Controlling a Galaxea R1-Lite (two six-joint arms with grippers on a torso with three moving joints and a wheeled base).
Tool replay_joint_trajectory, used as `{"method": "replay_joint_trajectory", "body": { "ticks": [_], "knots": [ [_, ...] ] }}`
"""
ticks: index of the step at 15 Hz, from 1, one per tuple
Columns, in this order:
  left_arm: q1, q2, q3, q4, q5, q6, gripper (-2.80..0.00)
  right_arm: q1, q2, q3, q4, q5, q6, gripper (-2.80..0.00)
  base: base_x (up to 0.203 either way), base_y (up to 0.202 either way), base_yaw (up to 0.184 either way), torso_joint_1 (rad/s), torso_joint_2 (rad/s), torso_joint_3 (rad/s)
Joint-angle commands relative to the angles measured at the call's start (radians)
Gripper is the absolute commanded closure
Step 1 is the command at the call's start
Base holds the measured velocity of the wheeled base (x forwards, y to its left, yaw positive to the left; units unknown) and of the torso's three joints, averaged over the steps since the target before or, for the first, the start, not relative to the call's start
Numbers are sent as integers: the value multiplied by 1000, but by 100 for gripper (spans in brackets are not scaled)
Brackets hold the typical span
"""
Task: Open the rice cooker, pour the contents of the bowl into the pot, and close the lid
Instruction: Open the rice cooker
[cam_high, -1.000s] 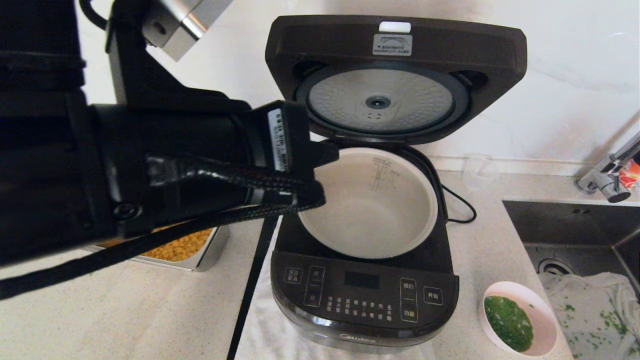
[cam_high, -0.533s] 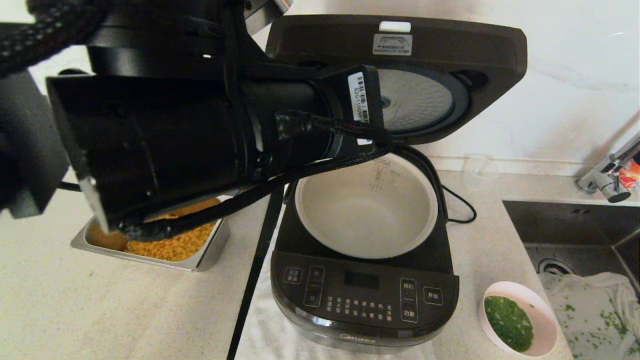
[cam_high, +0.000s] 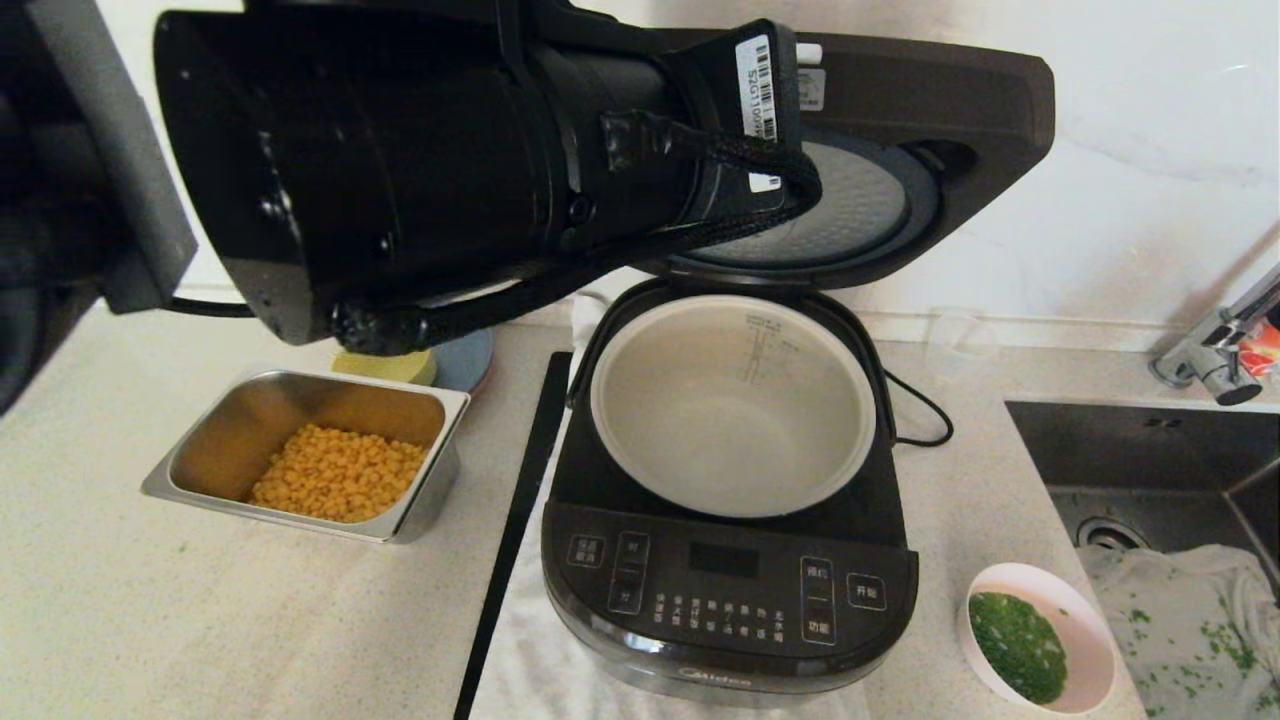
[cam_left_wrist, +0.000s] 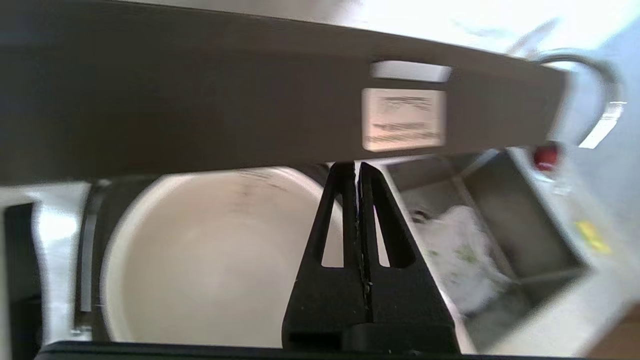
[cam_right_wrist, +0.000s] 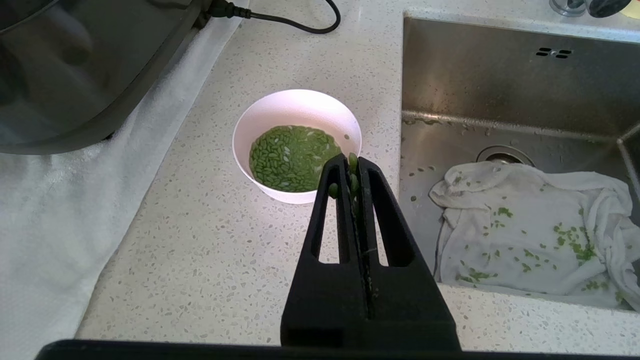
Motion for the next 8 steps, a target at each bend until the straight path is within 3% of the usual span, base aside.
{"method": "replay_joint_trajectory", "body": {
  "ticks": [1, 4, 8],
  "knots": [
    [0, 39, -11, -30, 24, 12, 0, 0, 0, 0, 0, 0, 0, 0, 0, 0, 0, 0, 0, 0],
    [0, 95, -20, -132, 54, 64, 0, 0, 0, 0, 0, 0, 0, 0, 0, 0, 0, 0, 0, 0],
    [0, 120, -69, -150, 75, 96, 0, 0, 0, 0, 0, 0, 0, 0, 0, 0, 0, 0, 0, 0]
  ]
}}
